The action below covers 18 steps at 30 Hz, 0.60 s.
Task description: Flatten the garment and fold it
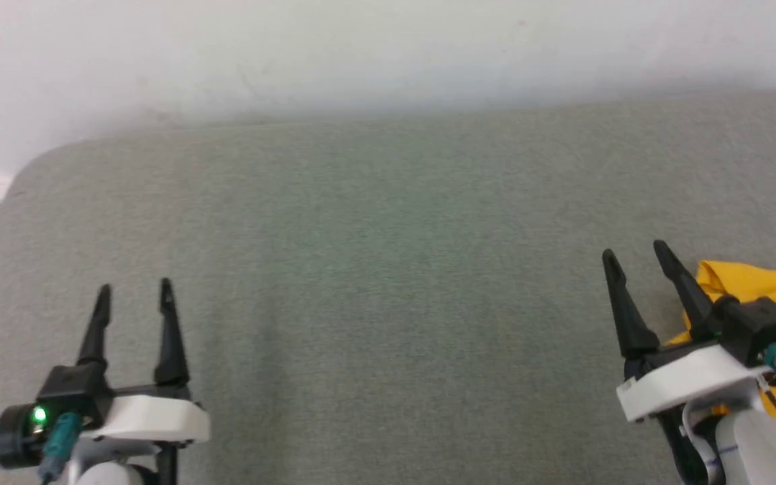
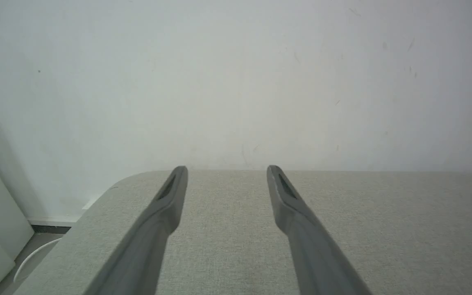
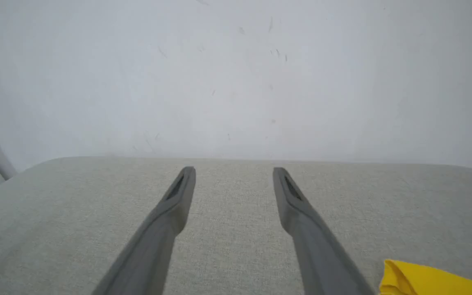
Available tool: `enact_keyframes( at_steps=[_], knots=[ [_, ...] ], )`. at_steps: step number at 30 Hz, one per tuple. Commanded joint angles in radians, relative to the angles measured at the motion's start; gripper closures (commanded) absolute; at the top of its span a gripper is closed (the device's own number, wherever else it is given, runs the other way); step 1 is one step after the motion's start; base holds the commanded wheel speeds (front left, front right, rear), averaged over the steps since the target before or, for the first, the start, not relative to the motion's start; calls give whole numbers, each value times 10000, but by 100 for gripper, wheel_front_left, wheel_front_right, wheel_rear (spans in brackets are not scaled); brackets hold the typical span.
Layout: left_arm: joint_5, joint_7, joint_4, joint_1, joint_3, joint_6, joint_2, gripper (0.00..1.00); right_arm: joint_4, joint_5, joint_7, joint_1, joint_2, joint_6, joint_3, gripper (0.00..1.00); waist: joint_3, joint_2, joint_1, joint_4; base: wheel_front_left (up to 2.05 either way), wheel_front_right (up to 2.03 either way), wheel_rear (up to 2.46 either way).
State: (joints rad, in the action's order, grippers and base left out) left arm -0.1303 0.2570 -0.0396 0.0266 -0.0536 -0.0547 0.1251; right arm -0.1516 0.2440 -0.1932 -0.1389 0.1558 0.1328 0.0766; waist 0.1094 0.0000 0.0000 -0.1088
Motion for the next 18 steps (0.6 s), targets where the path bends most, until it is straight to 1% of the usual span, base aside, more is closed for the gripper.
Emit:
enact_keyframes(
  at_steps=[1, 3, 6, 12, 18],
  knots=[
    [35, 47, -5, -108, -115, 29, 124, 0, 259, -59, 97, 271, -78, -21, -5, 0, -199, 0, 0, 410, 0, 0, 0],
    [44, 47, -62, -202, -258, 92, 295, 0, 709, -69, 207, 601, -193, -21, -48, 0, -257, 0, 0, 493, 0, 0, 0],
    [91, 47, -190, -342, -158, 242, 359, 0, 1164, -136, 332, 1109, -344, -21, -215, 0, -326, 0, 0, 555, 0, 0, 0],
    [165, 47, -506, -760, 178, 353, 197, 0, 1458, -444, 512, 1999, -591, -21, -421, 0, -613, 0, 0, 495, 0, 0, 0],
    [104, 47, -794, -1050, 368, 443, 63, 0, 1624, -761, 585, 2544, -792, -21, -610, 0, -842, 0, 0, 400, 0, 0, 0]
  ],
)
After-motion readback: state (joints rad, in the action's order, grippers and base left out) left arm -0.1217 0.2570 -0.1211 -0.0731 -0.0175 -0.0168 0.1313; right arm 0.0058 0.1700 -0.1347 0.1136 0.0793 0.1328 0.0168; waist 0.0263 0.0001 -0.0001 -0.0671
